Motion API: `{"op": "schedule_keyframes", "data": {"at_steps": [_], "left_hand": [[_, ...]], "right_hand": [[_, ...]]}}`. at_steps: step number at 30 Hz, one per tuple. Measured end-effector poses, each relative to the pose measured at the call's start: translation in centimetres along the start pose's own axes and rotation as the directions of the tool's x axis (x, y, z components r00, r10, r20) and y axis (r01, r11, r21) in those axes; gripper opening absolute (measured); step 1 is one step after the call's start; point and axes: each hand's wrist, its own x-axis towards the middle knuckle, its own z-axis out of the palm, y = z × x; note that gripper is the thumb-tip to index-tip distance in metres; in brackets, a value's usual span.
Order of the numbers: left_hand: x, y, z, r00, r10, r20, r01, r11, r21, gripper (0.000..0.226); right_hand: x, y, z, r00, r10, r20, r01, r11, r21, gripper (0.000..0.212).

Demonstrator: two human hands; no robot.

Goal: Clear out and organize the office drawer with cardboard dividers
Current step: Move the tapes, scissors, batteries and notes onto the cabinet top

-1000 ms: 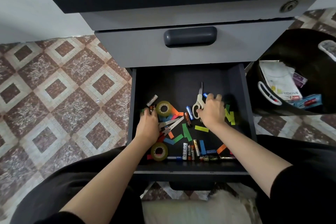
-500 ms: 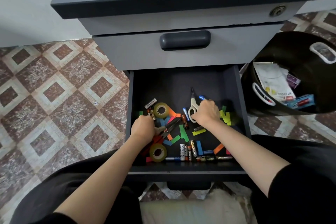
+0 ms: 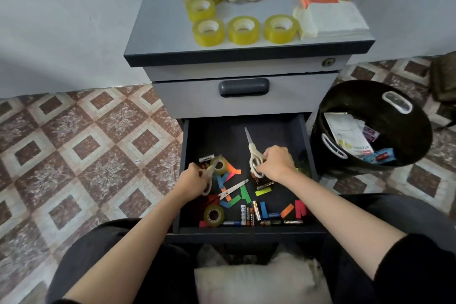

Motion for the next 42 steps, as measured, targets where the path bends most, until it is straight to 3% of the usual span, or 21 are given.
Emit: {"op": "schedule_keyframes", "data": {"at_steps": [5, 11, 15, 21, 28, 36, 42], "left_hand": [[-2.7, 1.3, -2.5, 0.995, 0.077, -0.058, -0.079, 0.997, -0.026, 0.024], [-6.4, 4.7, -4.6, 0.975, 0.183, -0.124, -0.201, 0.968, -0.153, 0.021], [-8.3, 6.6, -5.9, 0.960, 0.239, -0.146, -0.272, 0.919, -0.284, 0.005], [-10.3, 9.3, -7.8, 0.954, 0.217, -0.209, -0.298, 0.781, -0.549, 0.012], [-11.1, 11.8, -10.4, 0.949, 0.244, -0.201, -0.314, 0.670, -0.673, 0.022], [-11.2, 15.6, -13.2, 0.937, 0.227, -0.267, -0.348, 0.528, -0.774, 0.006], [-9.7, 19.5, -15.2, 0.922, 0.231, -0.309, -0.385, 0.495, -0.779, 0.033]], "right_hand": [[-3.1, -1.0, -2.3, 0.996, -0.089, -0.022, 0.090, 0.995, 0.048, 0.019], [-6.6, -2.1, -5.6, 0.978, -0.190, -0.084, 0.199, 0.972, 0.123, 0.014], [-8.4, -2.9, -7.8, 0.956, -0.251, -0.151, 0.272, 0.951, 0.146, 0.014], [-10.0, -3.8, -11.2, 0.919, -0.332, -0.213, 0.367, 0.918, 0.152, 0.016], [-10.3, -4.7, -15.2, 0.884, -0.361, -0.297, 0.431, 0.875, 0.220, 0.023], [-9.6, -5.8, -19.8, 0.857, -0.333, -0.392, 0.448, 0.859, 0.249, 0.024], [-7.9, -5.6, -22.7, 0.846, -0.312, -0.432, 0.449, 0.855, 0.261, 0.025]]}}
